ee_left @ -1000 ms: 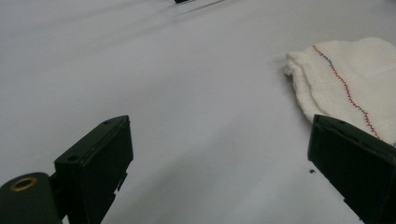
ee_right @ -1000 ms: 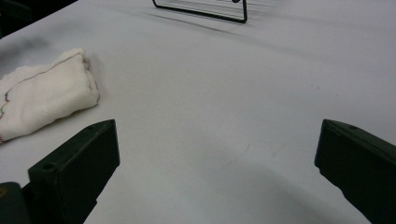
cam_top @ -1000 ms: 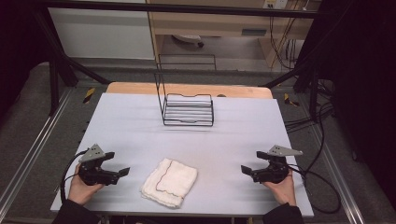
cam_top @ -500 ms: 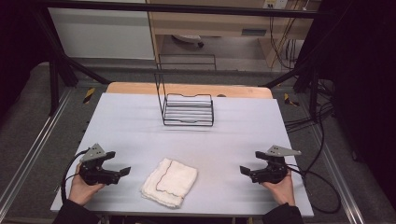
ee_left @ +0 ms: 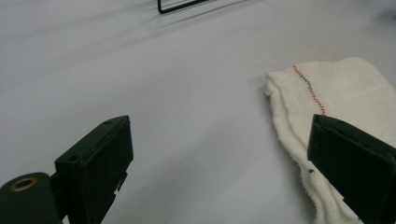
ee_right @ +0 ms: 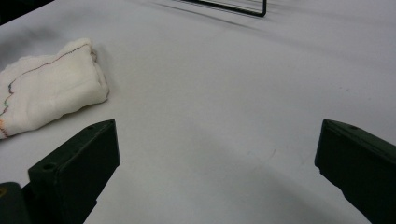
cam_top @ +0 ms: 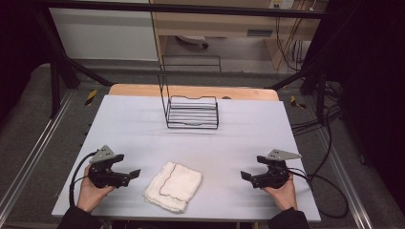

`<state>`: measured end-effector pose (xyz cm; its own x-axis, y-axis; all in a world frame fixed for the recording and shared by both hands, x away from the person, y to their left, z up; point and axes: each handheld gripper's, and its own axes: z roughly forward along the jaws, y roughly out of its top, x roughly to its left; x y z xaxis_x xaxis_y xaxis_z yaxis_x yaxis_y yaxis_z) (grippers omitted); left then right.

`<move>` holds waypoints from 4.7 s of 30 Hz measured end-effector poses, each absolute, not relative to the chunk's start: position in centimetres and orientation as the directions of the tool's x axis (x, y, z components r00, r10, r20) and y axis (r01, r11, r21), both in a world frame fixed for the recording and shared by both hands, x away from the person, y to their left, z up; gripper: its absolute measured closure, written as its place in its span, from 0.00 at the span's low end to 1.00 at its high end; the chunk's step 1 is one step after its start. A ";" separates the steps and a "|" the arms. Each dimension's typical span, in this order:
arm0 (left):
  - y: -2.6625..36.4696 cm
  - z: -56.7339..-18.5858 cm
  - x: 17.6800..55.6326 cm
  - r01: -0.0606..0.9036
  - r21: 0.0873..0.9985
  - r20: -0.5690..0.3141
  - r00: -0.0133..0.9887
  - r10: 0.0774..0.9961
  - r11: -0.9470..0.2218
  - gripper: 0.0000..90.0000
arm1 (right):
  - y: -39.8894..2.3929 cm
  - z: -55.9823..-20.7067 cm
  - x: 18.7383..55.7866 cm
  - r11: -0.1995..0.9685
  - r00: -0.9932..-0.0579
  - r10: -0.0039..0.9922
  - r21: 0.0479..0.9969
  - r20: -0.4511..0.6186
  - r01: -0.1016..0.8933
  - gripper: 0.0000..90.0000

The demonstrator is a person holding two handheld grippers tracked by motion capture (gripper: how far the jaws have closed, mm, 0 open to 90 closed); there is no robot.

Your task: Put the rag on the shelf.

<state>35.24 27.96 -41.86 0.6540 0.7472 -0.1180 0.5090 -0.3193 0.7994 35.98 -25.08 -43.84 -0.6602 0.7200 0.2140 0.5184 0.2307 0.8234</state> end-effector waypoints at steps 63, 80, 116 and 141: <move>17.2 -44.4 37.4 0.660 0.651 -0.210 0.632 0.746 -0.375 0.89 | -21.0 -43.4 35.9 0.272 -0.696 0.684 0.809 0.219 0.521 0.03; 16.9 -44.5 36.8 0.609 0.679 -0.144 0.658 0.740 -0.410 0.89 | -13.7 -44.3 35.8 0.304 -0.695 0.678 0.768 0.241 0.564 0.19; 19.0 -44.0 37.7 0.640 0.693 -0.139 0.572 0.809 -0.333 0.62 | -8.6 -44.5 37.6 0.329 -0.691 0.685 0.747 0.233 0.578 0.68; 17.6 -44.5 38.1 0.640 0.671 -0.119 0.590 0.798 -0.374 0.88 | -8.9 -45.0 37.5 0.282 -0.652 0.707 0.735 0.276 0.617 0.35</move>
<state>38.07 17.58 -44.48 0.5903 0.7984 -0.1189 0.6403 -0.3735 0.6711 37.51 -8.90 -44.95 -0.6515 0.7067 0.2760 0.6170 0.2819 0.7348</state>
